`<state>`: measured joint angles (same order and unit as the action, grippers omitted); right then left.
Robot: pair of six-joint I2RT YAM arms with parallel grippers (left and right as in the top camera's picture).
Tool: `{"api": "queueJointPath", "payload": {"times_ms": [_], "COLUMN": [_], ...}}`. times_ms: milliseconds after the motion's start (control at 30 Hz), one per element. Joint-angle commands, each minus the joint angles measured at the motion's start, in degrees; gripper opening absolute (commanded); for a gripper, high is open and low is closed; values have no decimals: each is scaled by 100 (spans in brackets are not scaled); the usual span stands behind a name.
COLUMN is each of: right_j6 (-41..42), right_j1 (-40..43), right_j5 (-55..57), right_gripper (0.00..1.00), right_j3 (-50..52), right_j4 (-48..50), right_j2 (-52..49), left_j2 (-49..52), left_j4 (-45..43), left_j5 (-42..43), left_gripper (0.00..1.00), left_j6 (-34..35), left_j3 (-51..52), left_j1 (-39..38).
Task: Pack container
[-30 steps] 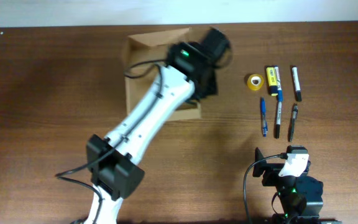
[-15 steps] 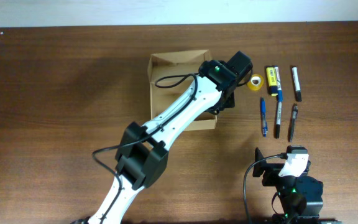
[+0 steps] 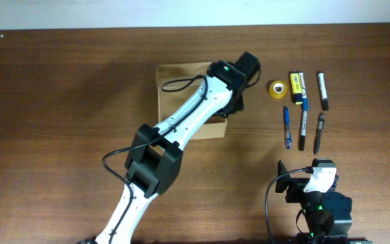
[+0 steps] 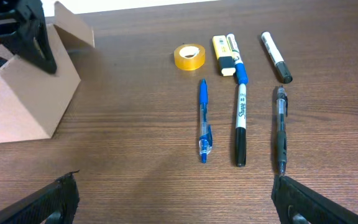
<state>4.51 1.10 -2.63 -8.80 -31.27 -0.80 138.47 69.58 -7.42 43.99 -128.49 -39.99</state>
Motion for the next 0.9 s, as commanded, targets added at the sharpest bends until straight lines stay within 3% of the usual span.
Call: {"api": "queueJointPath", "payload": {"times_ms": [0, 100, 167, 233, 267, 667, 767, 867], "right_j6": [39, 39, 39, 39, 39, 39, 39, 39], "right_j1": [42, 42, 42, 42, 42, 42, 42, 42], "right_j5": [-31, -31, -31, -31, -31, -33, -31, -31], "right_gripper": [99, 99, 99, 99, 99, 99, 99, 99], "right_j3": [37, 37, 37, 37, 37, 37, 37, 37], "right_j4": [0, 0, 0, 0, 0, 0, 0, 0], "right_j2": [44, 44, 44, 44, 44, 44, 44, 44], "left_j2": [61, 59, 59, 59, 59, 59, 0, -304], "left_j4": [9, 214, 385, 660, 798, 2616, 2710, 2710], "left_j5": [-55, -37, -59, -131, -168, -1123, -1152, -1156], "left_gripper": [47, 56, 78, 87, 99, 100, 100, 100], "left_j6": [-345, -378, -378, -378, -378, -638, -1126, -1156], "left_j3": [-101, -249, -433, -750, -916, -3412, -3792, -3869], "left_j1": [46, 46, 59, 87, 107, 240, 407, 708]}}
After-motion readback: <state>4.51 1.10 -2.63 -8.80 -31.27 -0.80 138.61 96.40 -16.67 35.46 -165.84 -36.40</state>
